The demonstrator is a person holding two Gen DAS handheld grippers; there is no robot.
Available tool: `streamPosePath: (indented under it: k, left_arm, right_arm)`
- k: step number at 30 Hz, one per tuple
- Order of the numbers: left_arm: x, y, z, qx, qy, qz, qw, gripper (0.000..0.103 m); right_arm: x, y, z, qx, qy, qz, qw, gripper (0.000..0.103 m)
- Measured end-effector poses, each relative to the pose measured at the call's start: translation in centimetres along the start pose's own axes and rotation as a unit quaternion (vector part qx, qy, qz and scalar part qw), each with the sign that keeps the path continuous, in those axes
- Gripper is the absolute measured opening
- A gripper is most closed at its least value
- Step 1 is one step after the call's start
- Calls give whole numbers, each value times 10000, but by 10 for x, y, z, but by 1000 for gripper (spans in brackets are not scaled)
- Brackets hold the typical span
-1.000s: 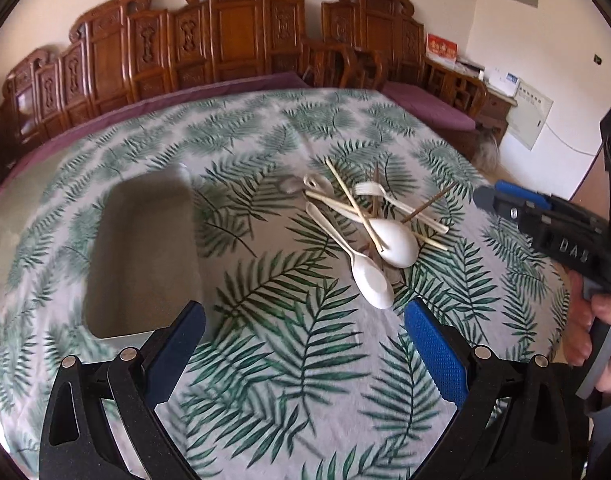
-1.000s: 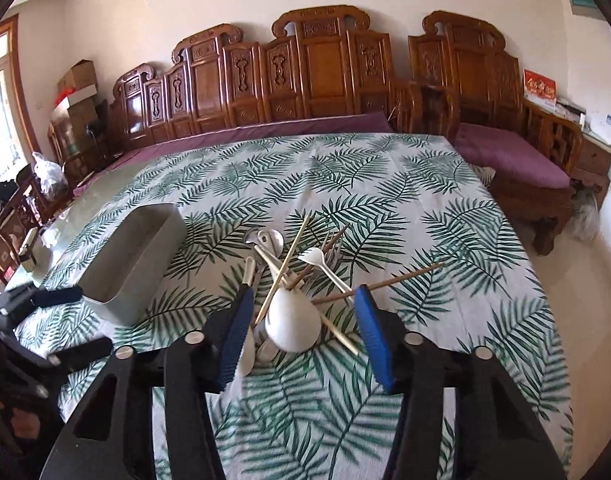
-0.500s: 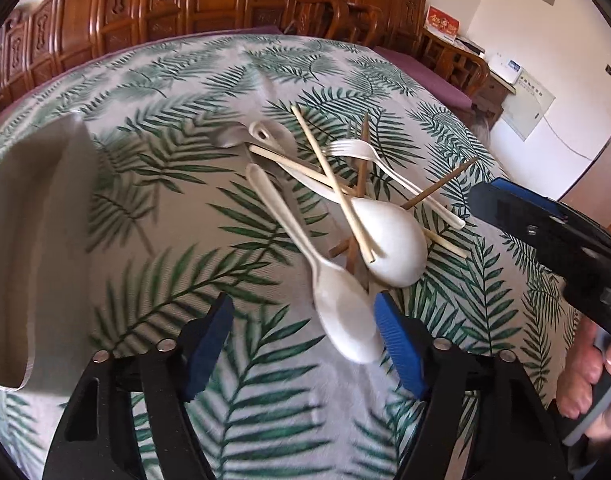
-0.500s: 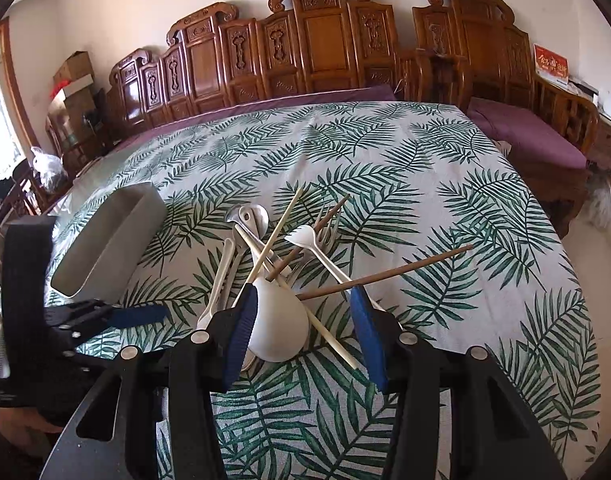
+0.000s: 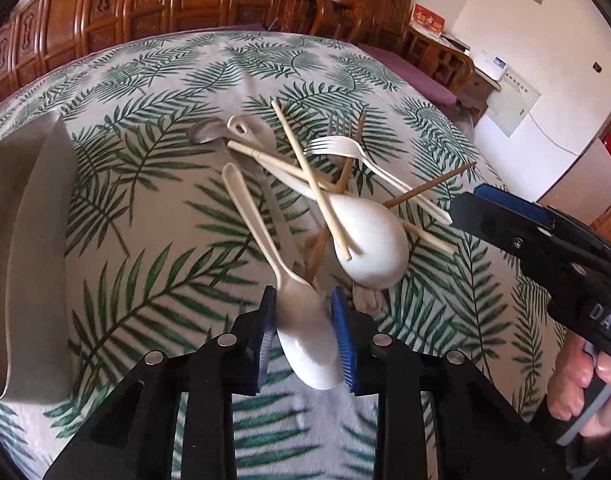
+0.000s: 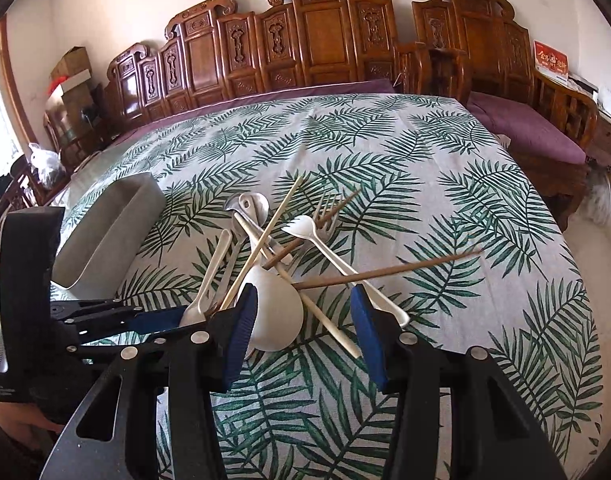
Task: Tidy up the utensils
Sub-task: 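Grasp a white plastic spoon with the left tool while the right tool grasps a wooden chopstick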
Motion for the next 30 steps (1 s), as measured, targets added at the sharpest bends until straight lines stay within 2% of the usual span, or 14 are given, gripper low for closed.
streamPosePath:
  k: [5, 8, 16, 22, 30]
  left_arm:
    - [-7, -15, -16, 51, 14, 167, 9998, 16]
    - [-7, -22, -23, 46, 2, 220, 9997, 2]
    - [-14, -33, -18, -182, -76, 108, 9997, 2]
    - [-7, -39, -33, -336, 43, 4, 9994, 2]
    - [5, -54, -58, -443, 288, -90, 9986, 2]
  right_arm:
    - [-4, -8, 8, -64, -169, -111, 9998, 51]
    - [-5, -13, 11, -64, -235, -112, 9996, 51]
    - [11, -28, 26, -5, -392, -159, 9991, 50]
    - [26, -34, 55, 40, -602, -184, 9980, 31]
    - [38, -39, 90, -3, -918, -98, 9957, 22]
Point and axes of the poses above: each gripper's, at about its wrist camera, not at the fingertips, and z roughly the way its jaws point, y to its right, x to its top, the point moved 5 cm from there along z, roughly the way its jaws point, and after that the axes turned 11 degrees about x, right-handed, at the moved point
